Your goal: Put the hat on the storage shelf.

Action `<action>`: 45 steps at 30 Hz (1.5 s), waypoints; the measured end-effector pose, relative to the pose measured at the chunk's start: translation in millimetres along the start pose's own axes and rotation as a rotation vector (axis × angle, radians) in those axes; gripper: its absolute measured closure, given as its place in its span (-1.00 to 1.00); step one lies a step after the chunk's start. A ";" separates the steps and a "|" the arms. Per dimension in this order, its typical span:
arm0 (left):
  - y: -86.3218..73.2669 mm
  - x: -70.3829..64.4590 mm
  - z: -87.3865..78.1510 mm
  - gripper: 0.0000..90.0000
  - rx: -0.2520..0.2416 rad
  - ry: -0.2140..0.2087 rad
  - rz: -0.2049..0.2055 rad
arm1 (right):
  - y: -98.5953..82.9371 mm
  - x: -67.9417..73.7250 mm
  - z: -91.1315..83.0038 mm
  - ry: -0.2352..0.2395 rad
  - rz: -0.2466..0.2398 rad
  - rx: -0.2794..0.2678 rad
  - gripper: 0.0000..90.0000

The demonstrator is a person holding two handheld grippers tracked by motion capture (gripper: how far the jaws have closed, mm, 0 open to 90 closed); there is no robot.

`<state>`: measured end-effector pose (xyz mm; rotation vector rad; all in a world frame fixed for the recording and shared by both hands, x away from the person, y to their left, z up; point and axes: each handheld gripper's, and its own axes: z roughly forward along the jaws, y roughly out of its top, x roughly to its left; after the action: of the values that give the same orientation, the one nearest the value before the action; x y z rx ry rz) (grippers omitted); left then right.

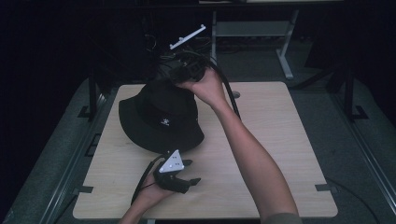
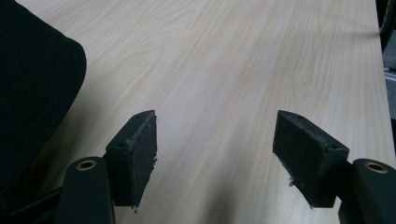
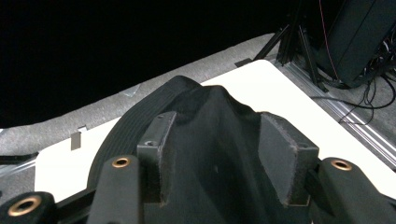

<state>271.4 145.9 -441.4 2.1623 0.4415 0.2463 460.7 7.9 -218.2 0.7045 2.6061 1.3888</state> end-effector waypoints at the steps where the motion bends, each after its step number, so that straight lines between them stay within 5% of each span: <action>1: 0.0 0.1 -0.5 -0.33 0.000 0.003 0.005 | -1.9 -0.5 -3.0 0.000 0.009 0.002 -0.01; 23: -1.2 -3.1 1.2 -0.40 0.000 -0.001 -0.017 | -51.1 -18.7 -61.7 -0.035 0.085 -0.046 -0.15; 45: -0.7 -5.1 4.3 -0.41 0.004 -0.010 -0.015 | -82.4 -31.5 -80.6 -0.059 0.122 -0.040 -0.26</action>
<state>267.9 141.0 -444.6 2.1626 0.4531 0.2262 435.5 -106.4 -242.0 0.8982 2.5207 1.4248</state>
